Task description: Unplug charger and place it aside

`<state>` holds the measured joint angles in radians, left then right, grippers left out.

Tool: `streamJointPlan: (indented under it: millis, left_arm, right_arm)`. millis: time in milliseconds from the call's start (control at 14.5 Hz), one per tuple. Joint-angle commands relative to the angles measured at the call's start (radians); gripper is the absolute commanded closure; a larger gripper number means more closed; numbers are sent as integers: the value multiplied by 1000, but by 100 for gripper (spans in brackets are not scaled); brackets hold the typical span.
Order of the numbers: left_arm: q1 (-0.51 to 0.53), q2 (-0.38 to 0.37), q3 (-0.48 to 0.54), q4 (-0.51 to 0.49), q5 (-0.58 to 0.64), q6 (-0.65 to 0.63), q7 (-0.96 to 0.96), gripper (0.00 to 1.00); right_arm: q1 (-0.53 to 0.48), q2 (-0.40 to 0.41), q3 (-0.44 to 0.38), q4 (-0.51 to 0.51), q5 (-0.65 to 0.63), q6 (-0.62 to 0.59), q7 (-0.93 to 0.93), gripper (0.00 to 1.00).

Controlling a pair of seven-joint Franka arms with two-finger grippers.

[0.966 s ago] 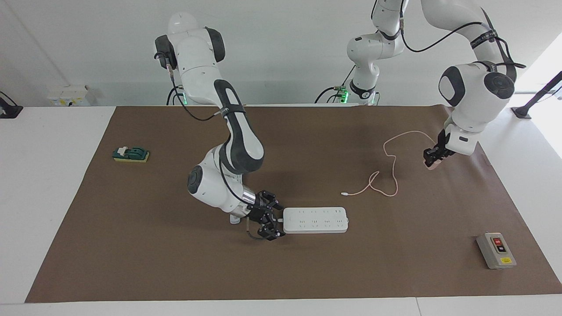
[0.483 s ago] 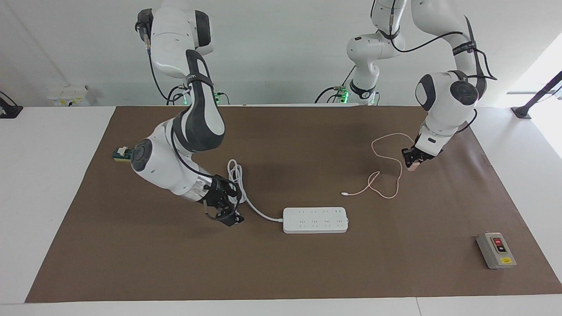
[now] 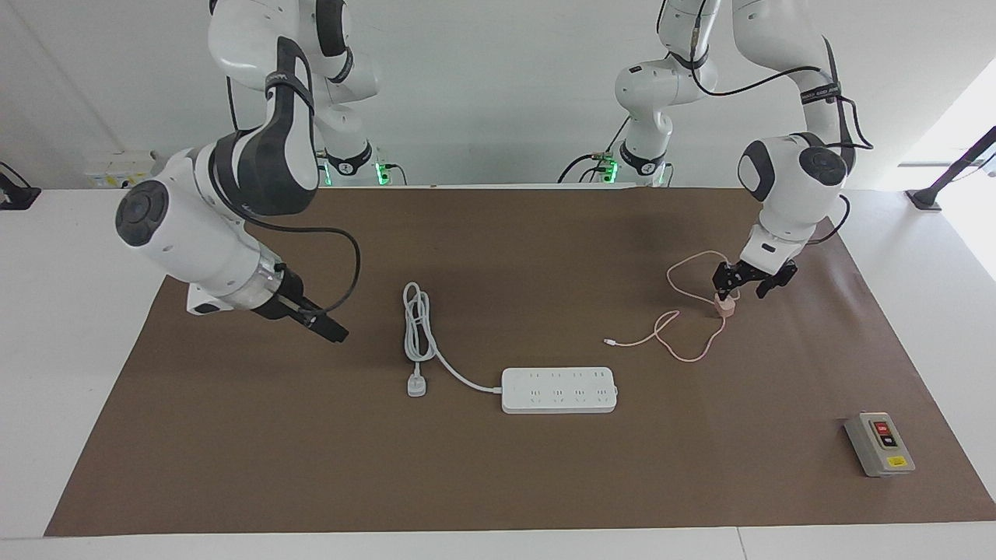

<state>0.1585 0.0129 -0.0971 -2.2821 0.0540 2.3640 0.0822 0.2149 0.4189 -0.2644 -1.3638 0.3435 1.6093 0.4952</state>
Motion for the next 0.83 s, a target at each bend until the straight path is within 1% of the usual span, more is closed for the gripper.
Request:
streamJointPlan:
  millis: [0,138,276,345,414,552,621,759]
  left_arm:
    - [7,-18,-3,12,6,15,14,0]
    - [3,-16,-6,53,-3,-8,-15,0]
    - [-7,-16,-7,128,-3,-101,-56,0]
    - [-13,-13,-9,201,-3,-202,-73,0]
    - [-25,4,-7,292,0,-330,-76,0]
    - [-28,56,-7,454,3,-531,-76,0]
    - [-30,71,-9,496,3,-569,-76,0]
    - [-43,64,-7,509,3,-571,-81,0]
  right_arm:
    - [-26,-72,7,-37,-93,-23,-229,0]
    - [-38,-107,7,-37,-148,-41,-404,0]
    - [-58,-146,8,-40,-178,-48,-530,0]
    - [-72,-166,8,-40,-190,-63,-579,0]
    - [-84,-189,11,-40,-202,-81,-613,0]
    - [-117,-238,20,-46,-227,-120,-655,0]
    - [-126,-264,24,-50,-247,-143,-671,0]
    - [-135,-325,37,-84,-291,-182,-690,0]
